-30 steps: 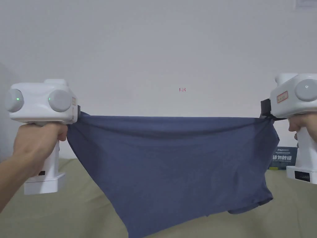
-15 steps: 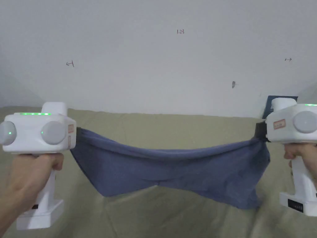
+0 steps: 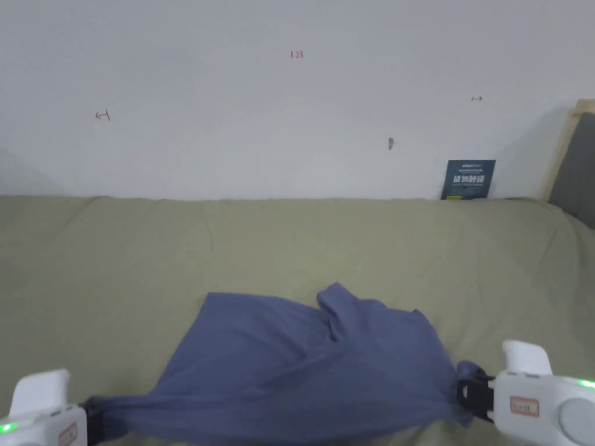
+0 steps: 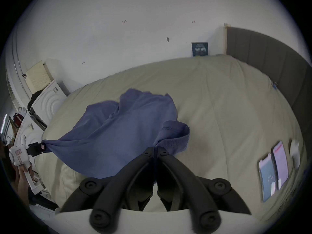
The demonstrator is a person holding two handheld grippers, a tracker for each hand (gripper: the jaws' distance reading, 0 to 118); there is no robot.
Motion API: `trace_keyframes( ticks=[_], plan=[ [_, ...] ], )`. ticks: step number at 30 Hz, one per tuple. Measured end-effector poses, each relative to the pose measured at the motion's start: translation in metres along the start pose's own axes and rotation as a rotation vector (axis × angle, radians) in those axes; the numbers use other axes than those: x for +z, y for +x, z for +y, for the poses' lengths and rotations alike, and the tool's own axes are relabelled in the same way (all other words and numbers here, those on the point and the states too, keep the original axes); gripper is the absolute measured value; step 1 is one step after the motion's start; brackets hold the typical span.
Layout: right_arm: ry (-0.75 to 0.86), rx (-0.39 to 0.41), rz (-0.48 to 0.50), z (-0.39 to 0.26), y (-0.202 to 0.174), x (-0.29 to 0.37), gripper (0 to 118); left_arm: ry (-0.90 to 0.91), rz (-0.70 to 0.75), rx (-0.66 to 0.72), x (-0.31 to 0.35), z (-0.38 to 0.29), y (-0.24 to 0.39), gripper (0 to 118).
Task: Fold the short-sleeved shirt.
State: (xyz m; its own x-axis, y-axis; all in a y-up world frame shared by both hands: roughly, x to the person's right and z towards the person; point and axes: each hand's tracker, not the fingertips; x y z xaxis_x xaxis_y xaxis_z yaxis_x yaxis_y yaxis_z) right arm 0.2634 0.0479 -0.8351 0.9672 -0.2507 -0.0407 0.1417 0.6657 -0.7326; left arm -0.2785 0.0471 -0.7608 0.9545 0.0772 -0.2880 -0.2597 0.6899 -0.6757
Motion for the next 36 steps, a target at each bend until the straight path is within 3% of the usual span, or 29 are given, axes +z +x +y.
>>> trace_keyframes(
  ticks=[10, 15, 16, 17, 18, 19, 20, 23, 26, 28, 29, 30, 31, 32, 33, 36],
  plan=[
    [-0.133, -0.028, -0.026, -0.104, 0.019, 0.036, 2, -0.104, -0.007, 0.004, 0.045, -0.080, -0.040, 6],
    [-0.160, -0.098, -0.029, -0.117, 0.023, 0.030, 4, -0.151, -0.012, 0.017, 0.033, -0.093, -0.058, 6],
    [-0.161, -0.108, -0.021, -0.116, 0.024, 0.030, 9, -0.152, -0.015, 0.019, 0.032, -0.092, -0.058, 6],
    [-0.155, -0.119, -0.034, -0.114, 0.022, 0.031, 27, -0.155, -0.015, 0.020, 0.031, -0.091, -0.058, 6],
    [-0.149, -0.133, -0.046, -0.113, 0.021, 0.034, 78, -0.150, -0.017, 0.025, 0.031, -0.090, -0.059, 24],
    [-0.164, -0.138, -0.086, -0.111, 0.020, 0.036, 110, -0.141, -0.029, 0.026, 0.033, -0.088, -0.061, 65],
    [-0.181, -0.149, -0.099, -0.111, 0.021, 0.039, 118, -0.140, -0.032, 0.018, 0.038, -0.088, -0.057, 112],
    [-0.119, -0.167, -0.133, -0.111, 0.011, 0.070, 117, -0.163, -0.054, -0.020, 0.049, -0.090, -0.067, 115],
    [-0.110, -0.070, -0.178, -0.113, -0.004, 0.094, 111, -0.150, -0.057, -0.029, 0.061, -0.083, -0.077, 115],
    [-0.056, 0.008, -0.150, -0.119, -0.026, 0.118, 108, -0.114, -0.099, -0.036, 0.073, -0.092, -0.072, 114],
    [-0.020, 0.022, -0.148, -0.128, -0.028, 0.116, 99, -0.095, -0.121, -0.038, 0.081, -0.095, -0.075, 114],
    [-0.021, 0.029, -0.156, -0.134, -0.040, 0.124, 73, -0.081, -0.132, -0.029, 0.089, -0.100, -0.078, 106],
    [-0.022, 0.038, -0.151, -0.142, -0.050, 0.130, 49, -0.073, -0.164, -0.027, 0.096, -0.104, -0.081, 83],
    [-0.002, 0.048, -0.143, -0.153, -0.059, 0.134, 23, -0.062, -0.183, -0.044, 0.127, -0.104, -0.063, 34],
    [0.035, 0.045, -0.123, -0.168, -0.064, 0.143, 1, -0.062, -0.180, -0.041, 0.131, -0.115, -0.059, 0],
    [0.039, 0.072, -0.096, -0.193, -0.077, 0.140, 1, -0.064, -0.154, -0.079, 0.148, -0.126, -0.039, 0]
  ],
)
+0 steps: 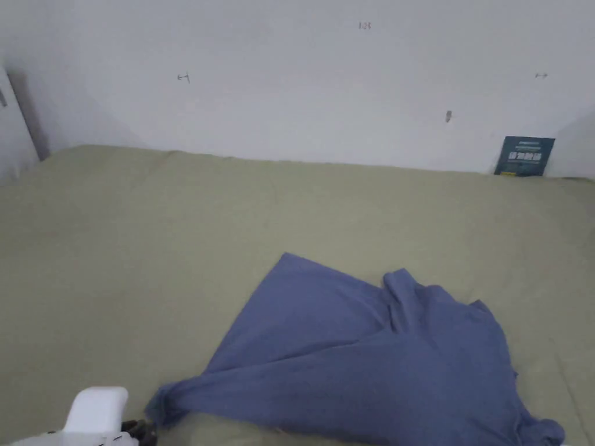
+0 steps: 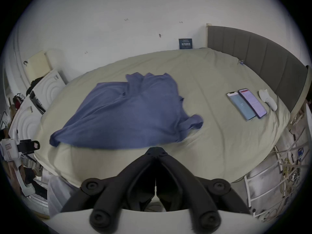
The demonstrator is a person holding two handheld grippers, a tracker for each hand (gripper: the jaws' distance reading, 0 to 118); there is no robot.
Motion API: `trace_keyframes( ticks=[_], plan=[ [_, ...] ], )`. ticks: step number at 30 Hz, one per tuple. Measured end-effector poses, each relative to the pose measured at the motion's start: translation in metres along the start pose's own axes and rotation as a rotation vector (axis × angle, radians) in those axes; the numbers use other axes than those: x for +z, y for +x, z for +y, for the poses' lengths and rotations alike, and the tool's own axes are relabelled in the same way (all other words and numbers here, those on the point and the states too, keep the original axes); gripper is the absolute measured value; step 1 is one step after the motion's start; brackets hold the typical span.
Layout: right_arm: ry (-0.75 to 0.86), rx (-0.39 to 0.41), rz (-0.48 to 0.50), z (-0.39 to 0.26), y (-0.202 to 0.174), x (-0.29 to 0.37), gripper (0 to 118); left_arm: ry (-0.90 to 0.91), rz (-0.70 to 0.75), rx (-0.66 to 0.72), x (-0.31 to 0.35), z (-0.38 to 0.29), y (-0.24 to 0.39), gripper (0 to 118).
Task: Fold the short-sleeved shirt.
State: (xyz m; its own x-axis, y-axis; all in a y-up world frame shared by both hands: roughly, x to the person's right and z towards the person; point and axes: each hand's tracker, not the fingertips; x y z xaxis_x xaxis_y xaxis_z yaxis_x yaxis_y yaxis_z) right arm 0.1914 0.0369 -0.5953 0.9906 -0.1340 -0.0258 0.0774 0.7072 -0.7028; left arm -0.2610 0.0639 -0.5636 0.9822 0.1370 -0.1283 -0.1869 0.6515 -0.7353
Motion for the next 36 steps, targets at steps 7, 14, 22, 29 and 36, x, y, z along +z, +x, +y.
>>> trace_keyframes(
  ticks=[7, 14, 22, 29, 36],
  plan=[
    [-0.028, 0.081, 0.019, -0.009, -0.022, -0.002, 1, -0.030, 0.044, 0.025, -0.027, 0.000, -0.054, 0],
    [-0.040, 0.104, 0.034, 0.001, -0.030, -0.008, 1, 0.004, -0.006, 0.068, -0.081, 0.016, -0.076, 115],
    [-0.074, 0.095, 0.019, 0.007, -0.024, -0.019, 1, -0.090, 0.029, -0.008, -0.145, 0.046, -0.070, 114],
    [-0.105, 0.083, 0.012, 0.002, -0.020, -0.023, 1, -0.131, -0.048, 0.023, -0.142, 0.041, -0.046, 4],
    [-0.092, 0.091, 0.005, 0.015, -0.012, -0.026, 1, -0.112, -0.040, 0.042, -0.137, 0.044, -0.041, 4]
  ],
)
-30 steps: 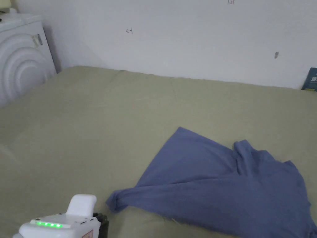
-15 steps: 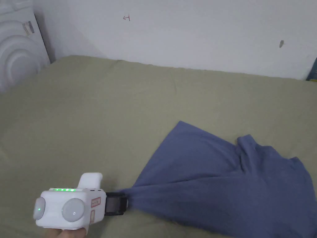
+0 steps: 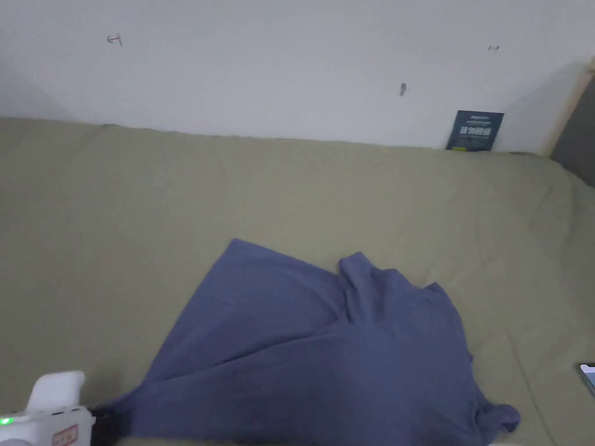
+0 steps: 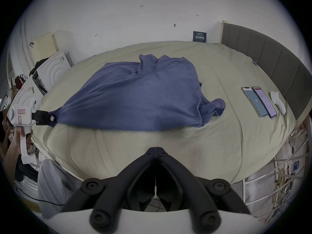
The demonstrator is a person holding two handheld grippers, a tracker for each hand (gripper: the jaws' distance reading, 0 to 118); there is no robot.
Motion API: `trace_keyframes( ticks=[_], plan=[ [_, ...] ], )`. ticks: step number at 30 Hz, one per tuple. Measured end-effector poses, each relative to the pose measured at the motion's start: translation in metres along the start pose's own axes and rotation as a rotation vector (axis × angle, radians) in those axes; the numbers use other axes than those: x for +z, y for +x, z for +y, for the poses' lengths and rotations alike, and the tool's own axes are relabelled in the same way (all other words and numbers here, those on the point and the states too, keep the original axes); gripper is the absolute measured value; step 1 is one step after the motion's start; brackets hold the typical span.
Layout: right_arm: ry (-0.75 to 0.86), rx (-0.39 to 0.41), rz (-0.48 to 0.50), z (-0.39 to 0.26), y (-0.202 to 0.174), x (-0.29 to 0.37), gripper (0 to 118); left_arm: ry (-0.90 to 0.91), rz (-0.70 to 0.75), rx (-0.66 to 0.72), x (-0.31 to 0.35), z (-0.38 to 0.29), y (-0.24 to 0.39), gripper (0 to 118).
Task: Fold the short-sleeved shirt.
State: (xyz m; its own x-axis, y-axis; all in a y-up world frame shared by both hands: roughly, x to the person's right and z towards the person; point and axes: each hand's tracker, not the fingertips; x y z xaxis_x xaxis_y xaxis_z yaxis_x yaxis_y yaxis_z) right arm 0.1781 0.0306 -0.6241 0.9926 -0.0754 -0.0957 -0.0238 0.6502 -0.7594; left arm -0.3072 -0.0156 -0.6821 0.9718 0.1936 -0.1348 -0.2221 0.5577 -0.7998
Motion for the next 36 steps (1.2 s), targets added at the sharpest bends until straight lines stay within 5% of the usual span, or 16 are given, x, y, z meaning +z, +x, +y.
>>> trace_keyframes(
  ticks=[7, 18, 19, 20, 21, 22, 32, 36],
  plan=[
    [0.047, 0.046, -0.054, 0.063, 0.025, -0.028, 1, -0.027, 0.005, 0.016, -0.003, 0.002, 0.002, 4],
    [0.009, 0.146, -0.041, 0.225, 0.073, -0.159, 3, -0.062, 0.022, -0.010, -0.009, 0.007, 0.000, 4],
    [-0.007, 0.135, -0.007, 0.240, 0.076, -0.173, 11, -0.064, 0.021, -0.004, -0.009, 0.007, 0.000, 4],
    [-0.055, 0.125, 0.020, 0.252, 0.078, -0.188, 39, -0.066, 0.020, 0.004, -0.006, 0.006, 0.001, 4],
    [-0.114, 0.117, 0.031, 0.264, 0.081, -0.204, 96, -0.068, 0.019, 0.007, -0.006, 0.007, 0.001, 4],
    [-0.168, 0.115, 0.047, 0.270, 0.084, -0.220, 118, -0.071, 0.017, 0.009, -0.007, 0.008, 0.002, 4],
    [-0.255, 0.182, 0.109, 0.287, 0.074, -0.294, 115, -0.086, 0.019, -0.005, -0.012, 0.008, 0.001, 4],
    [-0.262, 0.201, 0.043, 0.284, 0.065, -0.302, 79, -0.088, 0.020, -0.001, -0.014, 0.007, 0.002, 4]
  ],
)
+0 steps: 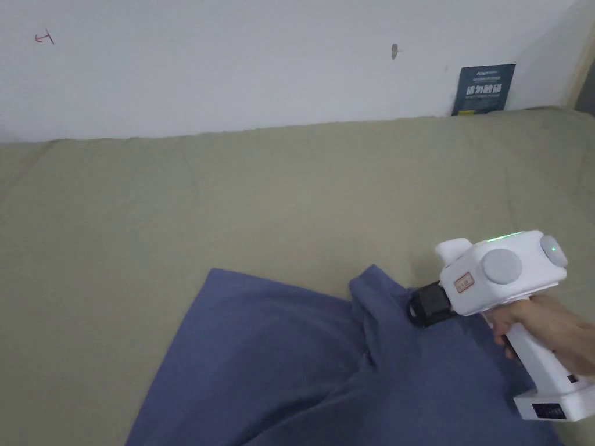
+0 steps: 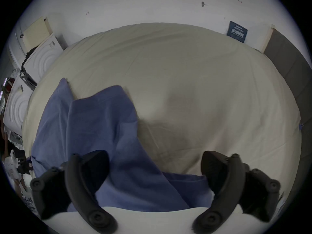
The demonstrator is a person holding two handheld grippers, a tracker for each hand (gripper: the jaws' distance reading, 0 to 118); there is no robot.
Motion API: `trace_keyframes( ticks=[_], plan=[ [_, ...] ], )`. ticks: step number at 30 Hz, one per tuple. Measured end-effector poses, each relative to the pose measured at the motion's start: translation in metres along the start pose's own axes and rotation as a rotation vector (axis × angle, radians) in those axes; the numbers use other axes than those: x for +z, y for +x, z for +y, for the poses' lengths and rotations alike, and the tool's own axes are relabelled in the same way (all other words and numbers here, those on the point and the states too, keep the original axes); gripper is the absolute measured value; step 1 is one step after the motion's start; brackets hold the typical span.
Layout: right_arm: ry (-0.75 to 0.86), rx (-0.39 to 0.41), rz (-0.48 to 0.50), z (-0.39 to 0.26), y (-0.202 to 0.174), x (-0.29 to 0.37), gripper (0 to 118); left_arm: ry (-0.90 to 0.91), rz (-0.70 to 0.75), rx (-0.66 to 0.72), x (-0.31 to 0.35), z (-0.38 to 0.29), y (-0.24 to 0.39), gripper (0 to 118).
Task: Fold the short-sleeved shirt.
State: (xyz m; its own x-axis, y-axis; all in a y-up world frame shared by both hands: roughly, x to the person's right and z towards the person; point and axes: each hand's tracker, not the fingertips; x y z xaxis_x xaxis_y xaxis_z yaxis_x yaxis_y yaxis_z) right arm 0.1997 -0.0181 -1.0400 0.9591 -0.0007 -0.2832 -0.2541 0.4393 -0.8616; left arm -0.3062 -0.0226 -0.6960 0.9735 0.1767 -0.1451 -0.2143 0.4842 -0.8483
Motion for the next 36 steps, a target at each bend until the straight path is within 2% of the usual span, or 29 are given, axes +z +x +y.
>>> trace_keyframes(
  ticks=[1, 2, 3, 4, 6, 7, 8, 9, 12, 14, 20, 24, 31, 36],
  plan=[
    [-0.006, 0.017, -0.016, 0.003, 0.001, -0.004, 73, -0.002, 0.000, 0.001, 0.000, 0.000, 0.000, 4],
    [0.003, 0.023, 0.020, 0.003, 0.003, 0.002, 55, -0.003, 0.000, 0.000, 0.000, 0.000, 0.001, 4],
    [0.022, 0.021, 0.026, 0.004, 0.006, 0.009, 11, -0.005, 0.001, -0.001, 0.000, 0.001, 0.001, 4],
    [0.042, 0.017, 0.033, 0.005, 0.008, 0.015, 4, -0.008, 0.002, 0.001, -0.001, 0.001, -0.001, 4],
    [0.127, -0.030, 0.084, -0.001, 0.021, 0.029, 4, -0.013, 0.010, -0.011, -0.001, 0.002, 0.000, 4],
    [0.120, -0.051, 0.123, -0.002, 0.024, 0.033, 4, -0.015, 0.013, -0.012, -0.001, 0.002, 0.001, 4],
    [0.124, -0.047, 0.112, -0.003, 0.026, 0.039, 4, -0.015, 0.018, -0.013, -0.001, 0.002, 0.002, 4],
    [0.168, -0.030, 0.061, -0.007, 0.016, 0.054, 4, -0.016, 0.024, -0.013, -0.001, 0.002, 0.004, 4],
    [0.179, -0.053, 0.096, -0.013, 0.020, 0.079, 4, -0.019, 0.042, -0.024, 0.001, 0.003, 0.009, 4],
    [0.218, -0.024, 0.070, -0.021, 0.007, 0.108, 4, -0.023, 0.049, -0.022, 0.002, 0.005, 0.010, 4],
    [0.303, -0.036, 0.065, -0.054, 0.004, 0.191, 3, 0.032, 0.029, 0.039, 0.022, 0.010, 0.008, 4],
    [0.403, -0.021, 0.008, -0.081, 0.004, 0.259, 3, 0.161, -0.002, 0.068, 0.069, 0.026, 0.022, 4],
    [0.617, -0.057, -0.081, -0.106, 0.016, 0.391, 3, 0.404, -0.021, 0.001, 0.166, 0.078, 0.058, 4],
    [0.772, -0.026, -0.130, -0.100, 0.016, 0.478, 3, 0.595, 0.004, -0.015, 0.252, 0.123, 0.080, 4]
  ],
)
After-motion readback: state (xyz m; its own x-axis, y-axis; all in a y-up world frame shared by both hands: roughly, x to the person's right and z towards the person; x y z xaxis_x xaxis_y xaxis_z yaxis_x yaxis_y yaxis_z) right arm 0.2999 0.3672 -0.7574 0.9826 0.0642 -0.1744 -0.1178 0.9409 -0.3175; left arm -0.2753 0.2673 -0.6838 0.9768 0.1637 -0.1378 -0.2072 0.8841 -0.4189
